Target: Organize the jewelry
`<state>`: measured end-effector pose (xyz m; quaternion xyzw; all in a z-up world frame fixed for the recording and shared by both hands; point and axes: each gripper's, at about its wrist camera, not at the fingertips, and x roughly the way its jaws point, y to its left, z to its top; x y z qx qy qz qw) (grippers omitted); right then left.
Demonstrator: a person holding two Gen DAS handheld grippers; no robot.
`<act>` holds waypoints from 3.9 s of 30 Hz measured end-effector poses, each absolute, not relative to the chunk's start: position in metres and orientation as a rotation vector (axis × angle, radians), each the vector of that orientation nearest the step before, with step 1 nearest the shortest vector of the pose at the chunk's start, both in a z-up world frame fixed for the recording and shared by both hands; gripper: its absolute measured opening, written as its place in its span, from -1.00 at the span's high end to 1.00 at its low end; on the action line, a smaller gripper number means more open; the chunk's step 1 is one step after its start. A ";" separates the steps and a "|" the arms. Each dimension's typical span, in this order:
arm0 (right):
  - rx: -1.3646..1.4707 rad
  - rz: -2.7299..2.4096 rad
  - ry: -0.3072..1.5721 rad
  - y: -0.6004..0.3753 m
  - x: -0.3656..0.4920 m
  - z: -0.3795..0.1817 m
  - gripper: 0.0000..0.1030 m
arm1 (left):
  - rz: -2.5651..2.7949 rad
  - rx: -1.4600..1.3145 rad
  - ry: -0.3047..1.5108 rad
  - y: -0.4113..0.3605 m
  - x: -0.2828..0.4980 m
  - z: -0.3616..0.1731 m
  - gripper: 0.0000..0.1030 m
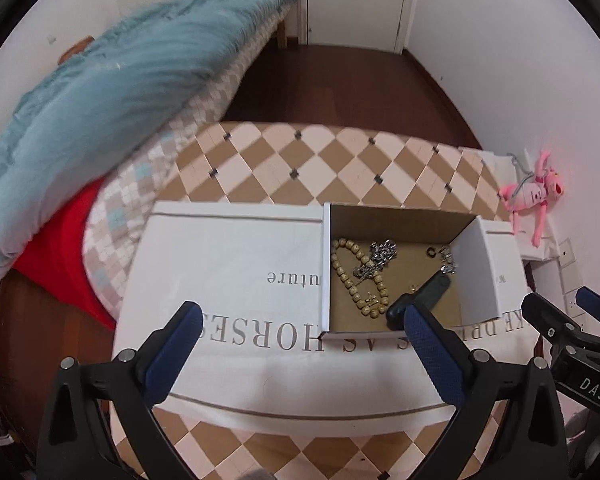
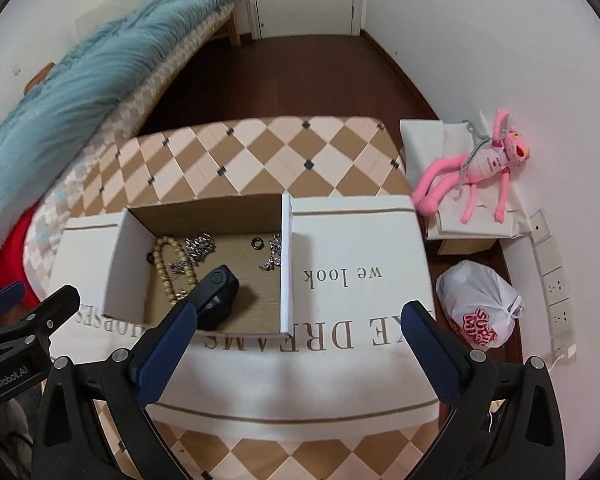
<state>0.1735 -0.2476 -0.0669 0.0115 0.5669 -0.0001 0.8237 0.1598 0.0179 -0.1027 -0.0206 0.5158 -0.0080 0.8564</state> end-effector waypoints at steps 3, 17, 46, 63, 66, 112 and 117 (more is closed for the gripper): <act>0.020 -0.005 1.166 -0.250 0.159 -0.046 -1.00 | -0.015 -0.040 1.055 0.017 0.146 -0.085 -1.00; 0.039 -0.030 0.966 -0.266 0.079 0.077 -1.00 | -0.065 -0.045 0.933 0.011 0.071 0.017 -1.00; 0.016 -0.052 0.894 -0.263 0.033 0.174 -1.00 | -0.060 -0.037 0.932 0.008 0.042 0.076 -1.00; 0.013 -0.072 1.019 -0.268 0.097 0.112 -1.00 | -0.023 -0.033 1.045 0.008 0.101 0.028 -1.00; -0.002 -0.071 1.040 -0.266 0.106 0.101 -1.00 | -0.022 -0.029 1.057 0.008 0.106 0.020 -1.00; -0.026 -0.022 1.131 -0.251 0.123 0.068 -1.00 | 0.012 0.012 1.056 0.014 0.109 0.010 -1.00; -0.029 -0.012 1.131 -0.249 0.123 0.070 -1.00 | 0.015 0.019 1.050 0.015 0.108 0.012 -1.00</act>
